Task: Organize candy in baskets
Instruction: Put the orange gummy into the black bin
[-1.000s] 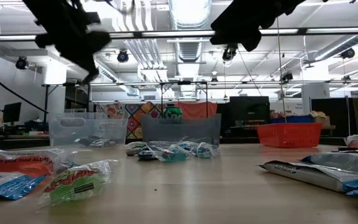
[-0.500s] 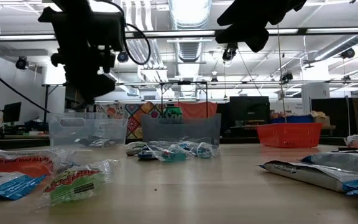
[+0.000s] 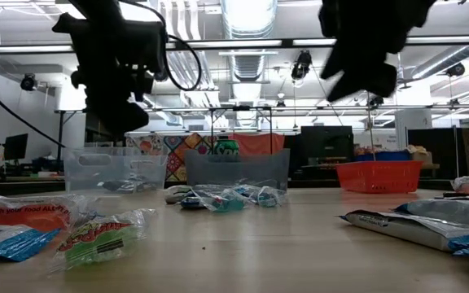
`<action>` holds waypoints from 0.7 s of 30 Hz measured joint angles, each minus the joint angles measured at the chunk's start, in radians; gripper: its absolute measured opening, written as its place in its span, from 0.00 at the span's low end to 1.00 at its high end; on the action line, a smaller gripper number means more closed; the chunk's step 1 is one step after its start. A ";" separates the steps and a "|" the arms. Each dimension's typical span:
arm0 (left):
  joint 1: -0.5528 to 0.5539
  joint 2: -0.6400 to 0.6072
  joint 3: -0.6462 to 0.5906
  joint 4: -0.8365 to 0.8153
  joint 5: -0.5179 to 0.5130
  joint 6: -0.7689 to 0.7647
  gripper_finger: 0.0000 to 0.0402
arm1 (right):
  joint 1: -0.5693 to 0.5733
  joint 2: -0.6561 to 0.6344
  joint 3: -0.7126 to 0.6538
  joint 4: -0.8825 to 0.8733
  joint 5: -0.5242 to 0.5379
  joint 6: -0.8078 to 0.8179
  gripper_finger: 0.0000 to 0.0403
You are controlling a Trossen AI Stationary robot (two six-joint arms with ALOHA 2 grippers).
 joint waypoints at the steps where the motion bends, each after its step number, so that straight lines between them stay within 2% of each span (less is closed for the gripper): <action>1: -0.008 -0.006 0.000 0.001 0.000 0.007 0.25 | 0.004 0.000 0.000 -0.034 0.000 0.033 0.48; 7: -0.103 -0.060 0.001 0.066 0.010 0.108 0.24 | 0.009 0.000 0.000 -0.272 -0.019 0.187 0.48; 10: -0.168 -0.094 0.001 0.154 0.086 0.218 0.22 | 0.002 0.000 0.000 -0.445 -0.015 0.271 0.48; 16: -0.299 -0.143 0.001 0.361 0.300 0.477 0.19 | -0.032 0.000 -0.002 -0.786 -0.015 0.406 0.48; 21: -0.364 -0.164 0.001 0.483 0.341 0.648 0.19 | -0.057 0.000 -0.029 -0.837 -0.052 0.402 0.48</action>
